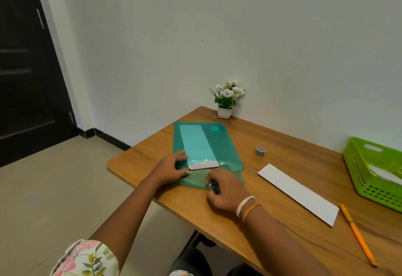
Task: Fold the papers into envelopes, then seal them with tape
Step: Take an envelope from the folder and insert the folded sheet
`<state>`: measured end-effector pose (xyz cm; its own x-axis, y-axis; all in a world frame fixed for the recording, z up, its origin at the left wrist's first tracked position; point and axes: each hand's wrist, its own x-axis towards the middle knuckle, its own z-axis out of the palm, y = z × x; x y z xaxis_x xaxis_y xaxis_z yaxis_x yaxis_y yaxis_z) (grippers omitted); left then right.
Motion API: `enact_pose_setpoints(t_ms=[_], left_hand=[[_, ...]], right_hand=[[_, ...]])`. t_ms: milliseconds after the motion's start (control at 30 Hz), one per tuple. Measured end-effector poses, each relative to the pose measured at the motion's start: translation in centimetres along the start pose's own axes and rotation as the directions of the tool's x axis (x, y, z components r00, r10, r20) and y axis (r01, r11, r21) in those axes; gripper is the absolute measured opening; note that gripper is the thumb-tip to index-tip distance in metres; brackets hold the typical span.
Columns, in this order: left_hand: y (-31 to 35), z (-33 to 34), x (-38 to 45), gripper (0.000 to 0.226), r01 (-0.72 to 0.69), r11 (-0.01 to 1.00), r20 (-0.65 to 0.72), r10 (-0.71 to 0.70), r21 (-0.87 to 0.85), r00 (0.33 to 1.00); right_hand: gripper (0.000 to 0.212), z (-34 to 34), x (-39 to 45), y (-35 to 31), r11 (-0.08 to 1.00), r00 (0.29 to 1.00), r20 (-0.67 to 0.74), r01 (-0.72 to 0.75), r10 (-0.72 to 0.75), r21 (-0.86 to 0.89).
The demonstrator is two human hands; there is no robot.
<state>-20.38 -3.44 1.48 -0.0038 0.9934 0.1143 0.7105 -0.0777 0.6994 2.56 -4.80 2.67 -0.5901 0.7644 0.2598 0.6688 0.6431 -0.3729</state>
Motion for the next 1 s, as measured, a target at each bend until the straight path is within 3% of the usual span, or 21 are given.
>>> enact_pose_setpoints(t_ms=[167,300,400,700,900,1000], left_hand=[[-0.2,1.0,-0.2,0.028,-0.061,0.998,-0.253,0.064,0.020,0.965],[-0.1,1.2,-0.8,0.020,-0.098,0.995,-0.357,0.085,-0.017,0.930],[-0.2,1.1,-0.8,0.019,-0.113,0.993,-0.379,0.094,-0.029,0.920],[-0.8,1.3,-0.7,0.018,-0.124,0.992,-0.371,0.110,-0.014,0.922],[-1.1,1.4,-0.5,0.020,-0.106,0.994,-0.339,0.092,-0.024,0.936],[-1.1,1.3,-0.5,0.021,-0.120,0.992,-0.327,0.099,-0.046,0.940]], right_hand=[[0.017,0.6,1.0,-0.2,0.992,0.987,-0.106,-0.128,0.125,-0.018],[0.026,0.7,3.0,-0.6,0.978,0.980,-0.117,-0.176,0.163,-0.110],[0.035,1.1,4.4,-1.1,0.958,0.981,-0.102,-0.186,0.167,-0.220],[0.018,1.5,4.0,-1.0,0.949,0.978,-0.147,-0.182,0.148,-0.258],[0.011,0.2,1.8,-1.4,0.998,0.939,-0.339,0.046,-0.056,-0.037],[0.011,-0.6,1.2,-1.0,1.000,0.942,-0.335,0.008,-0.006,0.004]])
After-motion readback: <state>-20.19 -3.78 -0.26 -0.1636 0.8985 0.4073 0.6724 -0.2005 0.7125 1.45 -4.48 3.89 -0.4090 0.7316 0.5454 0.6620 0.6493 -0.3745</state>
